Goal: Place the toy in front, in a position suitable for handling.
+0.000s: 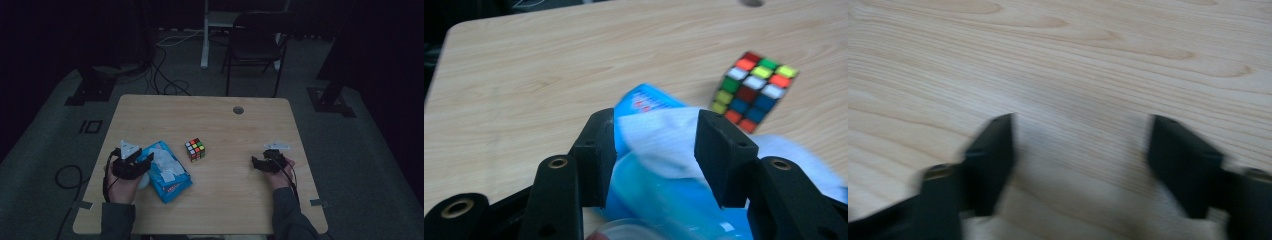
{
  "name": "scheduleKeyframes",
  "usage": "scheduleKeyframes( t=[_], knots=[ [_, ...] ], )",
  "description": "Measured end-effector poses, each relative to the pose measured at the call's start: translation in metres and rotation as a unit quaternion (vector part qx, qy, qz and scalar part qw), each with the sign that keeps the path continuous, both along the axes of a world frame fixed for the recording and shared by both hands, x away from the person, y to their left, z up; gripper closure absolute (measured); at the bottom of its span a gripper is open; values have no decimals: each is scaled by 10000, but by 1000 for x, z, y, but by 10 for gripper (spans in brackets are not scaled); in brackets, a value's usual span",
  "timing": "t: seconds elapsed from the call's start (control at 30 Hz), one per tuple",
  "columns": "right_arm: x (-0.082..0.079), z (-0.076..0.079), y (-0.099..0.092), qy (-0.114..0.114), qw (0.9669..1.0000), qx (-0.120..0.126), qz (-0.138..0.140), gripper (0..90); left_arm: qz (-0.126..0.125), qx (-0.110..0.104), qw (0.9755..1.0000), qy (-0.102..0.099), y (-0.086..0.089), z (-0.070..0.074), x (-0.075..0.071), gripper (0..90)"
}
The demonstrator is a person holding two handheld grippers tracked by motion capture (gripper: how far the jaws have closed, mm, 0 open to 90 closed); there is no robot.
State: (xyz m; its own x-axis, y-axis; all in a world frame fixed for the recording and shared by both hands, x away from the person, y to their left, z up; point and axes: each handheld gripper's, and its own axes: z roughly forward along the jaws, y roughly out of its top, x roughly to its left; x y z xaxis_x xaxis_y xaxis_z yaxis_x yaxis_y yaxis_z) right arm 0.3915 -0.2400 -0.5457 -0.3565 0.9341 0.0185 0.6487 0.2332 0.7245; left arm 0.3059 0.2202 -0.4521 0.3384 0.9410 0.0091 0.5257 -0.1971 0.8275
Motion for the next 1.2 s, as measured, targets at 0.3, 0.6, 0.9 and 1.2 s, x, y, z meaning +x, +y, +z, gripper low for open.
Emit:
scheduleKeyframes(
  t=[0.3,0.6,0.9,1.2],
  knots=[
    [-6,24,48,-410,9965,282,665,521,-192,23,9998,-91,-16,0,-9,505],
    [-3,49,103,-572,9894,413,1267,334,-378,214,9990,-94,-28,-4,-9,504],
    [1,53,163,-559,9811,423,1805,302,-365,233,9990,-110,-29,-1,-11,500],
    [8,44,197,-423,9814,359,1839,235,-379,261,9989,-93,-31,-2,-11,498]
  ],
)
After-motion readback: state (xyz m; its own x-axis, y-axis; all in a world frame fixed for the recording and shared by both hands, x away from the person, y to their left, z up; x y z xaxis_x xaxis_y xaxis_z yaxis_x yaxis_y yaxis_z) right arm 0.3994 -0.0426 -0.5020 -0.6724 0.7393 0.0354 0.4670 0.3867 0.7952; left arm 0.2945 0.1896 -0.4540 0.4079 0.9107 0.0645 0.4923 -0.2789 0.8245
